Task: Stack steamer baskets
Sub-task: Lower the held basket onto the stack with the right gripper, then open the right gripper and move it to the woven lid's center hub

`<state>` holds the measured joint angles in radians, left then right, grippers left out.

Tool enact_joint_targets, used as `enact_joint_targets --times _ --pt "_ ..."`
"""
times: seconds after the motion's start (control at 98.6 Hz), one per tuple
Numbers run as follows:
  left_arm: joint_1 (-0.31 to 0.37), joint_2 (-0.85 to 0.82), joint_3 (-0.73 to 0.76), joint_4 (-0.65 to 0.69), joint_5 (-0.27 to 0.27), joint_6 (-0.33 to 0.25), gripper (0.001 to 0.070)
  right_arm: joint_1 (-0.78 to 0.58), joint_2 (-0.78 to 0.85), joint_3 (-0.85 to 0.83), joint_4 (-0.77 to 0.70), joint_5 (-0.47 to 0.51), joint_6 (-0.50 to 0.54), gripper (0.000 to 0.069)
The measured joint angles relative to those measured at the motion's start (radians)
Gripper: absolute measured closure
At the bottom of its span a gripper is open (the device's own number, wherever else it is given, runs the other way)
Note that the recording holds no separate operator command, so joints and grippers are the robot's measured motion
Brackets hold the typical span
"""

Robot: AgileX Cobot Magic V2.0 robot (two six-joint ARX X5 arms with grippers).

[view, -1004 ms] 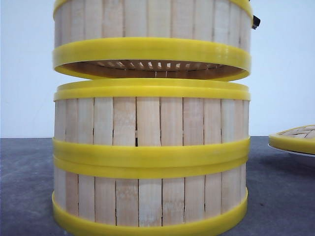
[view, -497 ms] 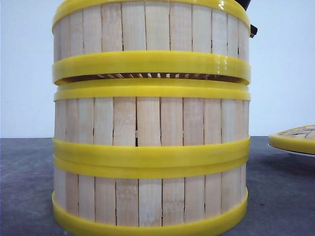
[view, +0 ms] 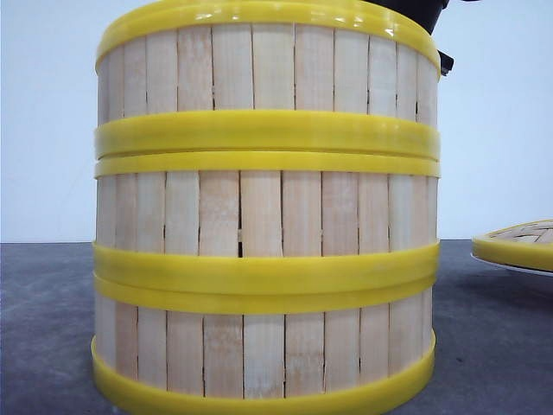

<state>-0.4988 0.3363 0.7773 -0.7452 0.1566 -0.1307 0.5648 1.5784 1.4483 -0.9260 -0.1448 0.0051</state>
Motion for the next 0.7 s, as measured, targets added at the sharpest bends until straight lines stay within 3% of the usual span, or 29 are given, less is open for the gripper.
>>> enact_joint_targets --times 0.304,0.365,0.507,0.7 --pt "0.000 0.000 0.000 0.000 0.000 0.000 0.0471 0.000 0.000 0.000 -0.002 -0.002 0.000 0.0651" --pt "0.000 0.000 0.000 0.000 0.000 0.000 0.0471 0.000 0.000 0.000 -0.008 -0.010 0.003 0.0585" --pt "0.000 0.000 0.000 0.000 0.000 0.000 0.0471 0.000 0.000 0.000 -0.010 -0.010 0.007 0.0331" --pt "0.000 0.000 0.000 0.000 0.000 0.000 0.0471 -0.010 -0.033 0.002 0.006 -0.008 0.010 0.0274"
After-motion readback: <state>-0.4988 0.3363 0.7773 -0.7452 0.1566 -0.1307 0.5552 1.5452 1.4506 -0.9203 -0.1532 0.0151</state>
